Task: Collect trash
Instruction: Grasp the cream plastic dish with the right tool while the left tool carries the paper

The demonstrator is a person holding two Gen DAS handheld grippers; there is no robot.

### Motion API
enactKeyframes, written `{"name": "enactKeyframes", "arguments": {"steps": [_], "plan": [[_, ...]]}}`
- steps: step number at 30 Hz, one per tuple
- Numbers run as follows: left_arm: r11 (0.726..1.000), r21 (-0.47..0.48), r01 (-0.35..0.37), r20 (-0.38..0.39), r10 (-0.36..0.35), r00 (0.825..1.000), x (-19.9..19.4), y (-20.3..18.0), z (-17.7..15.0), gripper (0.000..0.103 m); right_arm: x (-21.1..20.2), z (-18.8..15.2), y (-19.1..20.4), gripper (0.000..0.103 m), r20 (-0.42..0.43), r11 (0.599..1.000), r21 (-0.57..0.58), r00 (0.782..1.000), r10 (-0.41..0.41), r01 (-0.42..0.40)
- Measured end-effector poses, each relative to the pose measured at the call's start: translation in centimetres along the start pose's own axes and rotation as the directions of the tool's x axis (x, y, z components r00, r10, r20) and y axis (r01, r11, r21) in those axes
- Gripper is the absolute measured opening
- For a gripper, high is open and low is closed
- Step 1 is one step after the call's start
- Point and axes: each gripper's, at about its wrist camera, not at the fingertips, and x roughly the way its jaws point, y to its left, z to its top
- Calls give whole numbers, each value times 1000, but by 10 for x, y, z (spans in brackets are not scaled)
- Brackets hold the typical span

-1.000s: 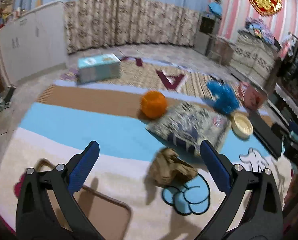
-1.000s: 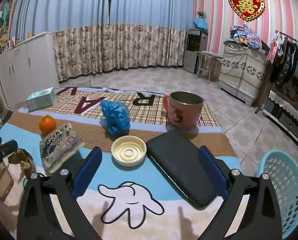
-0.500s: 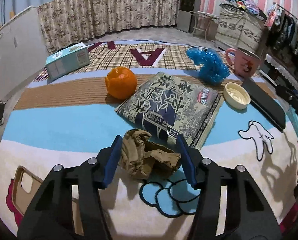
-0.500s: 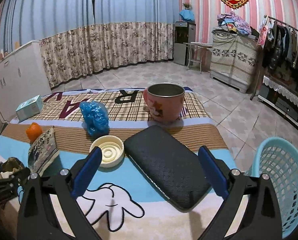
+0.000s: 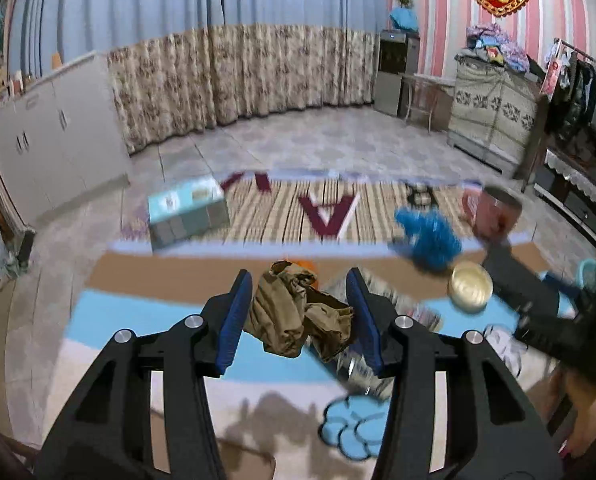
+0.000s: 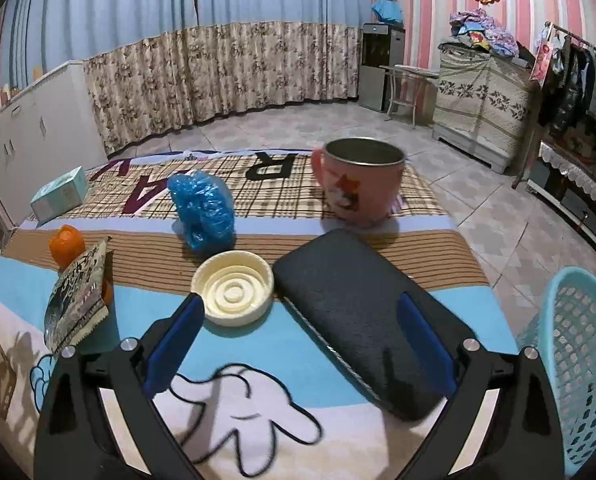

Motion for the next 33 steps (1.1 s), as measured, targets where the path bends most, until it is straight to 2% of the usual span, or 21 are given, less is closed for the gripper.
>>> {"name": "enactKeyframes", "arguments": {"steps": [1,2,4,7,10,13,15,20,23,27,28,33], "plan": [[1000,-4,11,14,-11,1000,-2,0,8,48,4,1,3,87,-12,1000,1,1000,7,-7],[1000,-8,14,23,-14,1000,-3,-2,15,48,9,1,7,75,-31,1000,-3,999,14,-14],[1000,-16,9,39,-8,999,-2,-3,24,48,16,1,12,62,-60,1000,-4,998,28,-29],[999,-36,33,49,-31,998,4,-3,20,48,25,-3,16,49,-95,999,10,994,51,-50],[998,-42,39,-10,-39,999,20,-2,8,48,33,-5,14,37,-120,997,34,991,67,-64],[1000,-8,8,-32,-9,999,27,-3,2,48,40,-5,10,35,-135,991,93,985,112,-100],[1000,-27,5,-32,-6,999,26,3,1,48,47,-3,12,35,-135,987,112,982,132,-117],[998,-65,7,-21,-8,1000,21,12,1,48,52,-1,20,34,-127,987,87,981,146,-136],[997,-71,2,-19,-3,1000,22,13,1,48,47,-2,18,20,-109,987,77,983,149,-141],[998,-59,6,-14,-7,1000,22,7,1,48,35,0,14,12,-74,988,49,986,150,-147],[999,-47,3,-10,-3,1000,21,3,1,48,32,0,11,7,-63,989,42,988,142,-139],[1000,-10,5,6,-5,1000,18,-10,2,48,14,3,0,7,-14,990,45,991,136,-135]]}}
